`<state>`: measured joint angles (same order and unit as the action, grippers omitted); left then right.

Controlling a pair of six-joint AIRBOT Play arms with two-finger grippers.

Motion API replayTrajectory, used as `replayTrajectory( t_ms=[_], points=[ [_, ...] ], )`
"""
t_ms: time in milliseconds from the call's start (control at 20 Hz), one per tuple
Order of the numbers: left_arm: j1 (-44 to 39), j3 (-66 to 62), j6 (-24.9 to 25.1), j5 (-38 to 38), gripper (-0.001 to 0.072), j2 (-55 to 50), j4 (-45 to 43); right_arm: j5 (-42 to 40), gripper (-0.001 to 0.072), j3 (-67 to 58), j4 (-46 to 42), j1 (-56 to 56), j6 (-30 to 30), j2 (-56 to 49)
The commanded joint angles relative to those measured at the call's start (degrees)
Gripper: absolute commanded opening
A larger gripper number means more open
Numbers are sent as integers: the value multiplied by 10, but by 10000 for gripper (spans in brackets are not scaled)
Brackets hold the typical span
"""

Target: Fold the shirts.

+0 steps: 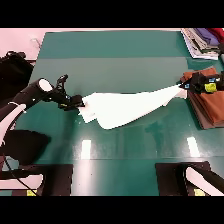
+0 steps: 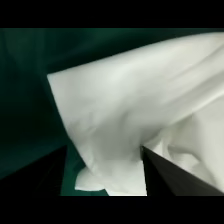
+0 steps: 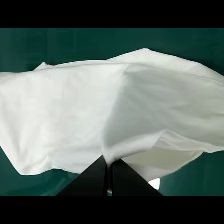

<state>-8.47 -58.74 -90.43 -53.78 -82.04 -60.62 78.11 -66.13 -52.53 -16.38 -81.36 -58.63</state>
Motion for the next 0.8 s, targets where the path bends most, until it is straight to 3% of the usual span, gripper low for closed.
replayTrajectory(
  t_ms=[0,150,250,300,350,500,750],
  points=[
    [0,2,-1,19,539,-19,29,1,14,0,0,0,0,0],
    [1,-10,5,19,526,-17,41,1,14,0,0,0,0,0],
    [1,-33,13,9,161,-11,40,1,14,0,0,0,0,0],
    [1,-47,20,5,67,-7,39,1,15,0,0,0,0,0],
    [1,-63,24,2,24,-1,36,1,14,0,0,0,0,0],
    [1,-119,24,1,23,42,12,0,14,-13,0,0,0,11],
    [1,-297,25,-37,23,175,-90,8,14,-166,0,0,3,56]
  ],
)
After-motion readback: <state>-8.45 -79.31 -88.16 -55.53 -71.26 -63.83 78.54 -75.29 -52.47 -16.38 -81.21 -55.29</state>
